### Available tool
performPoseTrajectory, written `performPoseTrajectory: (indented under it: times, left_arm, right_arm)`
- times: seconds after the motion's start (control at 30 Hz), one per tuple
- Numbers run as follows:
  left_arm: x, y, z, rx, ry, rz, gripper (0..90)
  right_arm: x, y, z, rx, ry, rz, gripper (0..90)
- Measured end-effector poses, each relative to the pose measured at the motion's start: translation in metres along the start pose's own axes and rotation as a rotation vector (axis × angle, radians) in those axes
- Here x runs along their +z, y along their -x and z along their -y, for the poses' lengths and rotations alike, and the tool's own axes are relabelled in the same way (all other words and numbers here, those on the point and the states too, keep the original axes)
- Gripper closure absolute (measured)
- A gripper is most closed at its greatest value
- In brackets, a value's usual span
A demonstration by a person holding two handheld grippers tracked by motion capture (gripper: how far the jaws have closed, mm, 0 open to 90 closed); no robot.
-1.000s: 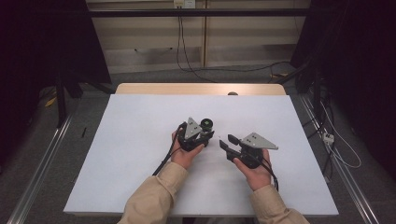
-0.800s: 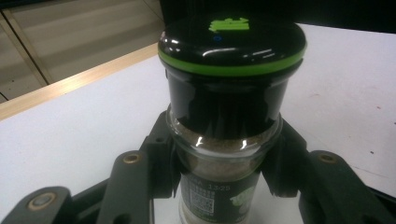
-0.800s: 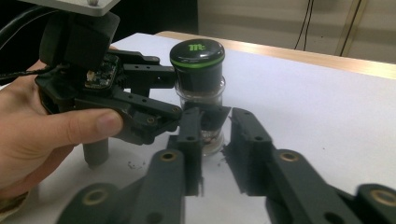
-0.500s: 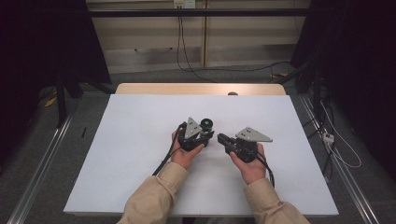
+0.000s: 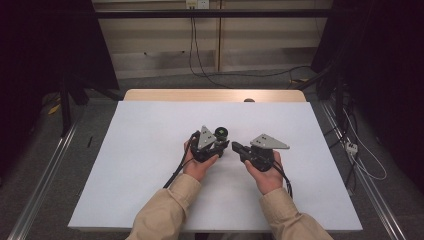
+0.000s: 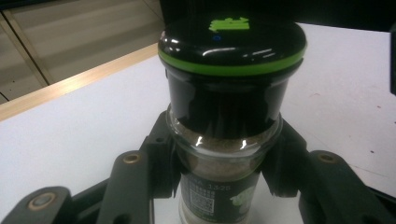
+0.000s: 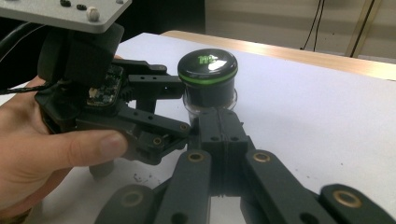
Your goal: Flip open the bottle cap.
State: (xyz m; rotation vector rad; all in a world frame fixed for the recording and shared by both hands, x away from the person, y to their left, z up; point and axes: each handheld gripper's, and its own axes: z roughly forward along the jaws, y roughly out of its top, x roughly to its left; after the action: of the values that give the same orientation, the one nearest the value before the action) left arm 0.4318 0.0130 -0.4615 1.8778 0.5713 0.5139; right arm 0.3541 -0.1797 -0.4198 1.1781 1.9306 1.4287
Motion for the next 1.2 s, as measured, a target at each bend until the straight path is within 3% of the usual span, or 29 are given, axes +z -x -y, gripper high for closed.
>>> performPoseTrajectory:
  times: [0.3,1.2]
  left_arm:
    - [0.0,0.0,0.0,-0.002,0.001,0.003,53.4]
    - [0.0,0.0,0.0,0.002,0.0,-0.001,53.5]
  right_arm:
    - [0.008,-0.002,-0.005,-0.016,-0.014,-0.014,90.0]
    - [0.022,-0.005,-0.011,-0.037,-0.036,0.008,90.0]
